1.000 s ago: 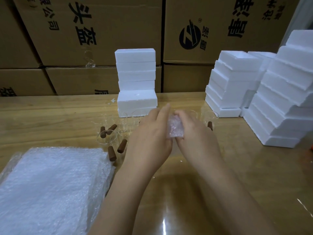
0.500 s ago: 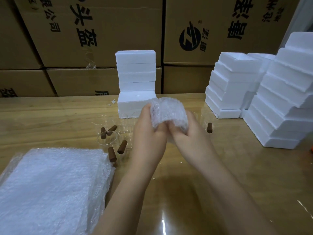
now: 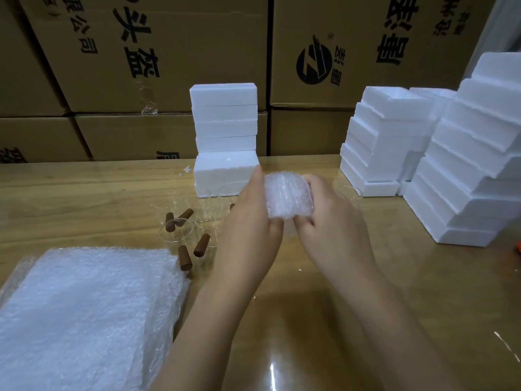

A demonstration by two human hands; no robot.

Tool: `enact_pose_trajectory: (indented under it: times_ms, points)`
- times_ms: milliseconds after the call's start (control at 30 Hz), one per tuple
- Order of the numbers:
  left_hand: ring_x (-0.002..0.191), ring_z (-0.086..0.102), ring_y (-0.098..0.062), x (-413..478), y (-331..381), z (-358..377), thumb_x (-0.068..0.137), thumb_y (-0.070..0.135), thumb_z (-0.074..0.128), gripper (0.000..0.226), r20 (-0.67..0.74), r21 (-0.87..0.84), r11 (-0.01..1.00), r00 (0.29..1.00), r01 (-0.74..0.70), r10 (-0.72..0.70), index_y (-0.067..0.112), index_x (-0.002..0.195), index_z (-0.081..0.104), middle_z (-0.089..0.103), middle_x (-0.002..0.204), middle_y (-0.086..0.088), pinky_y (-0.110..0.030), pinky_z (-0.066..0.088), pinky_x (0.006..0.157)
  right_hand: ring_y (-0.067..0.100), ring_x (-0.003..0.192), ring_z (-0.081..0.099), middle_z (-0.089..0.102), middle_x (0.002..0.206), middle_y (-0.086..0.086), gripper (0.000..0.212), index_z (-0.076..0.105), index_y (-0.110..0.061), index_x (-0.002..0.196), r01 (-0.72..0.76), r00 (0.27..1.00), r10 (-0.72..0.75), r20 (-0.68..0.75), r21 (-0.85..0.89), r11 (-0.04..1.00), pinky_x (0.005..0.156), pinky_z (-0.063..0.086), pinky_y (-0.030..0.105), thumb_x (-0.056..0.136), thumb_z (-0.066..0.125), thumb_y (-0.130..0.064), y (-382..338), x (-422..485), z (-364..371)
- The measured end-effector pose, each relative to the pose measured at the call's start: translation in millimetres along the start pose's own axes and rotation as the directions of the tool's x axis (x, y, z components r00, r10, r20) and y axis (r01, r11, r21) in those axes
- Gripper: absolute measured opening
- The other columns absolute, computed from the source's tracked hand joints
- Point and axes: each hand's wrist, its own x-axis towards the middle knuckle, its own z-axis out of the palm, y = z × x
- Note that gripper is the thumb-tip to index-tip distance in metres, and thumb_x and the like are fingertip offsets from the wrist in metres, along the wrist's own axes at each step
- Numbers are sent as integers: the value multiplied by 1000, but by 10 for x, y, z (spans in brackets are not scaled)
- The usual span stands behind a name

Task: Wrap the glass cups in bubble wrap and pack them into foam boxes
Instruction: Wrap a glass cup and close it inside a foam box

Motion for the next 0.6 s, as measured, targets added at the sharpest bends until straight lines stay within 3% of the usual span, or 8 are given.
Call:
enact_pose_trajectory:
  times_ms: [67, 133, 233, 333, 433, 500, 600]
  points:
    - [83, 52, 5, 7, 6, -26, 87, 5, 48, 72, 33, -97, 992, 997, 76, -73, 20, 151, 19, 53, 104, 13, -13, 41, 65, 20, 87, 46, 51, 91, -8, 46, 50, -17, 123, 10, 1000, -10, -2, 9, 1000, 74, 32, 34, 78, 55, -8, -11, -2, 2]
    - [82, 51, 10, 18, -4, -48, 88, 4, 46, 67, 55, -148, 982, 992, 117, -110, 20, 149, 24, 49, 94, 21, -6, 40, 65, 24, 92, 51, 58, 95, -4, 45, 51, -15, 122, 36, 999, -35, -4, 32, 999, 75, 35, 36, 78, 57, -7, -21, -5, 20]
    - [90, 57, -2, 36, -36, -67, 88, 6, 44, 53, 70, -142, 982, 990, 128, -119, 21, 140, 41, 61, 107, 10, -11, 42, 67, 25, 93, 52, 61, 96, -2, 43, 53, -14, 120, 60, 998, -59, -29, 42, 997, 76, 36, 37, 78, 59, -8, -29, -12, 42]
    - [72, 56, -3, 47, -66, -89, 86, 6, 42, 35, 61, -76, 989, 991, 127, -123, 22, 115, 55, 61, 85, 10, -24, 44, 55, 23, 97, 51, 61, 100, -2, 46, 52, -15, 123, 54, 998, -53, -19, 27, 998, 77, 33, 34, 78, 61, -13, -33, -18, 53]
    - [70, 60, -18, 72, -106, -104, 82, 1, 41, 26, 57, -61, 986, 987, 155, -151, 15, 98, 56, 61, 78, 0, -38, 51, 57, 17, 103, 49, 56, 102, -10, 46, 47, -20, 124, 53, 997, -55, 52, 39, 998, 81, 34, 32, 81, 61, -26, -56, -14, 59]
    - [71, 60, -24, 89, -129, -115, 82, 1, 42, 19, 46, -58, 984, 985, 166, -164, 14, 90, 54, 61, 76, -3, -39, 51, 57, 15, 102, 48, 54, 101, -14, 47, 45, -24, 121, 46, 994, -52, 101, 56, 997, 83, 39, 35, 80, 57, -43, -81, -18, 57]
    - [69, 62, -26, 86, -107, -108, 81, 1, 44, 19, 32, -59, 986, 987, 156, -155, 13, 91, 55, 62, 76, -5, -41, 52, 59, 16, 96, 50, 53, 96, -14, 56, 47, -20, 122, 55, 998, -55, 30, 11, 998, 78, 33, 32, 74, 42, -49, -106, -34, 59]
